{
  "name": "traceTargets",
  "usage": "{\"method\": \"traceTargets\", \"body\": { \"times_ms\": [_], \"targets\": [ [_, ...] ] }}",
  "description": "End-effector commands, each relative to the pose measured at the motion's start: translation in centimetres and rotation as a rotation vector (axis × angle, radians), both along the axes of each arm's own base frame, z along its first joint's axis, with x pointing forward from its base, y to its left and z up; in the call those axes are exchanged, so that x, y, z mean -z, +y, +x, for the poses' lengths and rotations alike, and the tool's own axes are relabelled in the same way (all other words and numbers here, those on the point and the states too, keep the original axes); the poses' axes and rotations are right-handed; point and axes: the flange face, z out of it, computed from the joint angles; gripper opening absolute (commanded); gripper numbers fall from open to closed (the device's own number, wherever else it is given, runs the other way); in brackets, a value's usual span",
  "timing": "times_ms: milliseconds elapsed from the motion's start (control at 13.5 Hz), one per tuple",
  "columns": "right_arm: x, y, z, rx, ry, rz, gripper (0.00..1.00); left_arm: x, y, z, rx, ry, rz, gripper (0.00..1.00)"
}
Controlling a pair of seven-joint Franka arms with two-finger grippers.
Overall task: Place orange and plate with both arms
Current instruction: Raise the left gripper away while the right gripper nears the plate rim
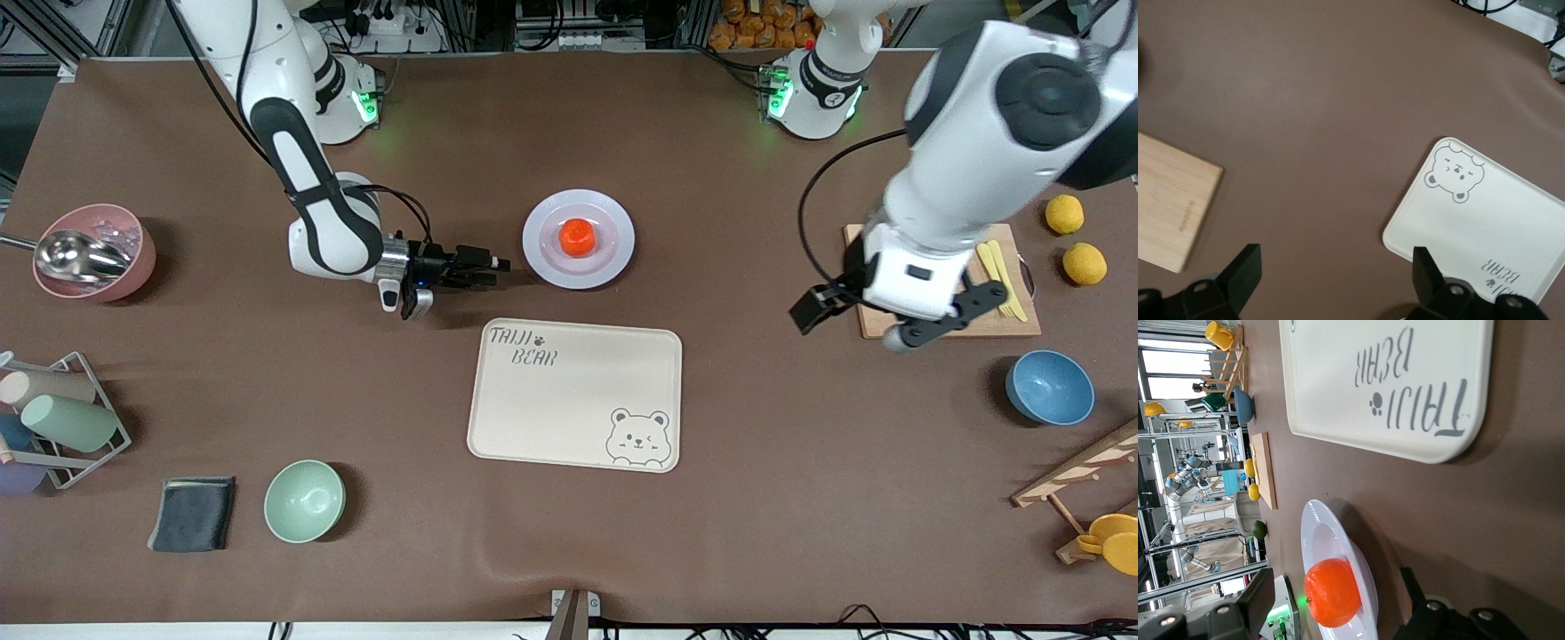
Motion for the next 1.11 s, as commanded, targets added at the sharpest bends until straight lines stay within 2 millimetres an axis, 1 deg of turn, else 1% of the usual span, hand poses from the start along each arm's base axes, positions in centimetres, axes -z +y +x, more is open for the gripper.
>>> {"method": "traceTargets", "body": {
  "times_ms": [0, 74, 148, 223, 371, 445, 594, 742, 817, 1039],
  "targets": [
    [0.5, 1.4, -0.9, 0.026, 0.005, 0.026, 0.80, -2.5, 4.4, -1.0, 0.107, 0.009, 0.037, 1.00],
    [0.6, 2.4, -1.4, 0.028, 0.011, 0.035, 0.80, -2.8, 5.6, -1.0, 0.165, 0.009, 0.043, 1.00],
    [0.6, 2.8, -1.7, 0.029, 0.014, 0.036, 0.79, -2.8, 7.4, -0.8, 0.186, 0.013, 0.040, 1.00],
    [1.0, 2.8, -1.9, 0.031, 0.020, 0.033, 0.79, -3.4, 9.5, -1.0, 0.196, 0.015, 0.034, 1.00],
    [1.3, 3.0, -2.0, 0.029, 0.018, 0.034, 0.76, -3.6, 12.8, -1.1, 0.250, 0.028, 0.019, 1.00],
    [1.3, 3.0, -2.1, 0.028, 0.018, 0.033, 0.76, -3.8, 13.8, -1.3, 0.250, 0.038, 0.001, 1.00],
    [1.5, 3.2, -2.2, 0.027, 0.021, 0.031, 0.76, -4.0, 14.3, -1.5, 0.237, 0.043, -0.021, 1.00],
    [1.8, 3.2, -2.4, 0.025, 0.026, 0.028, 0.74, -4.2, 14.4, -1.8, 0.236, 0.051, -0.022, 1.00],
    [1.9, 3.6, -2.7, 0.016, 0.029, 0.026, 0.73, -4.6, 14.4, -2.1, 0.235, 0.048, -0.021, 1.00],
    [2.1, 3.6, -2.8, 0.021, 0.032, 0.025, 0.73, -5.1, 14.5, -2.3, 0.232, 0.042, -0.018, 1.00]
  ]
}}
